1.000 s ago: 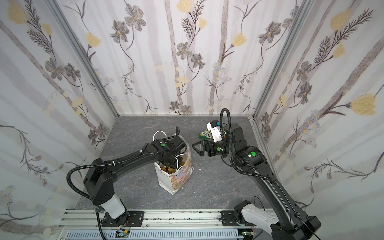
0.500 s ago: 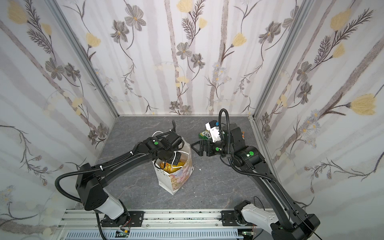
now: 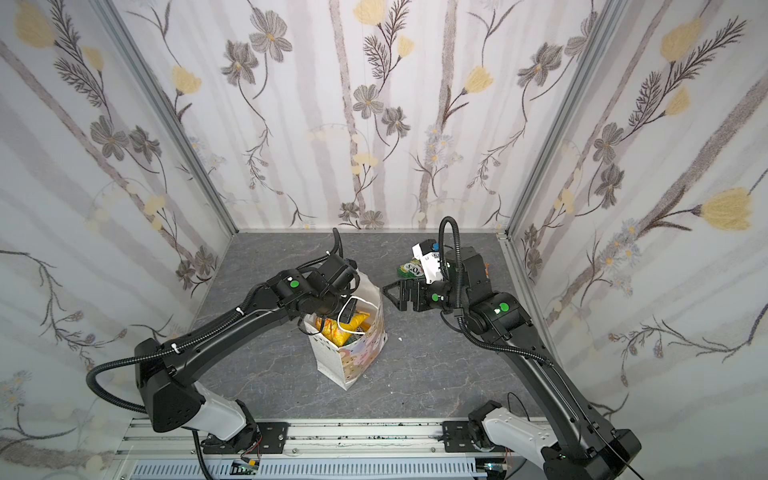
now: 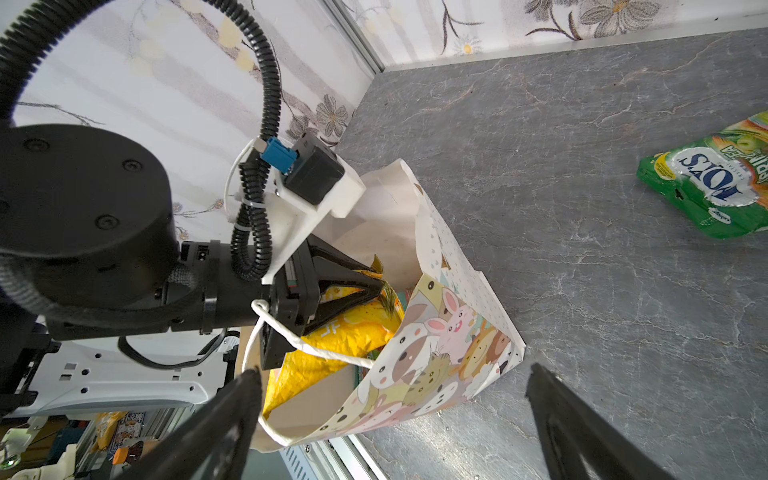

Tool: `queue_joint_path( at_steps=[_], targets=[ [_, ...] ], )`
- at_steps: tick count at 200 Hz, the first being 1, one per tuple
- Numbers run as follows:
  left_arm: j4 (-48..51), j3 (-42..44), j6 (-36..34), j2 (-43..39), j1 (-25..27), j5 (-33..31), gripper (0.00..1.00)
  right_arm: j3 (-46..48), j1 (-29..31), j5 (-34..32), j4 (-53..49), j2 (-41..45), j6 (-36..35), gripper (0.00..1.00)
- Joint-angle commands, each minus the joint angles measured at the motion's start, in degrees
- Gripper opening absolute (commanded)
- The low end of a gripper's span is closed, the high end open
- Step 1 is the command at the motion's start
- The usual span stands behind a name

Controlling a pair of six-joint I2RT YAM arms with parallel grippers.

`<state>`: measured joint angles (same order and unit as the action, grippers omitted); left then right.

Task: Take the snacks out of the paper bag
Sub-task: 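Close the left gripper on the yellow packet and lift it, then raise the yellow packet to the right gripper and close it on the packet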

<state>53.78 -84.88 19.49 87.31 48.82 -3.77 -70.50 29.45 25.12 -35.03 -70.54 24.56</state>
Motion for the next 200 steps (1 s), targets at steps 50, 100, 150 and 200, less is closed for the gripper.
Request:
queue_joint_path(
  at_steps=[50,100,150,200],
  targets=[
    [0.54,-3.85,-1.26,-1.96,-0.12,-4.24,0.00,-0.86,-0.01,-0.34,2.07,0.07,0.40,0.99],
    [0.21,-8.01,-3.91,-2.47,-0.12,-7.49,0.00,-0.96,-0.01,-1.21,2.31,0.92,0.67,0.99],
    [-3.49,-9.34,-7.38,-4.73,-0.12,-11.20,0.00,-1.31,-0.06,-4.66,3.02,2.72,1.63,0.99],
    [-10.22,-9.16,-11.32,-8.74,-0.03,-14.75,0.00,-2.00,-0.14,-6.17,6.84,4.35,4.52,0.99]
  ],
)
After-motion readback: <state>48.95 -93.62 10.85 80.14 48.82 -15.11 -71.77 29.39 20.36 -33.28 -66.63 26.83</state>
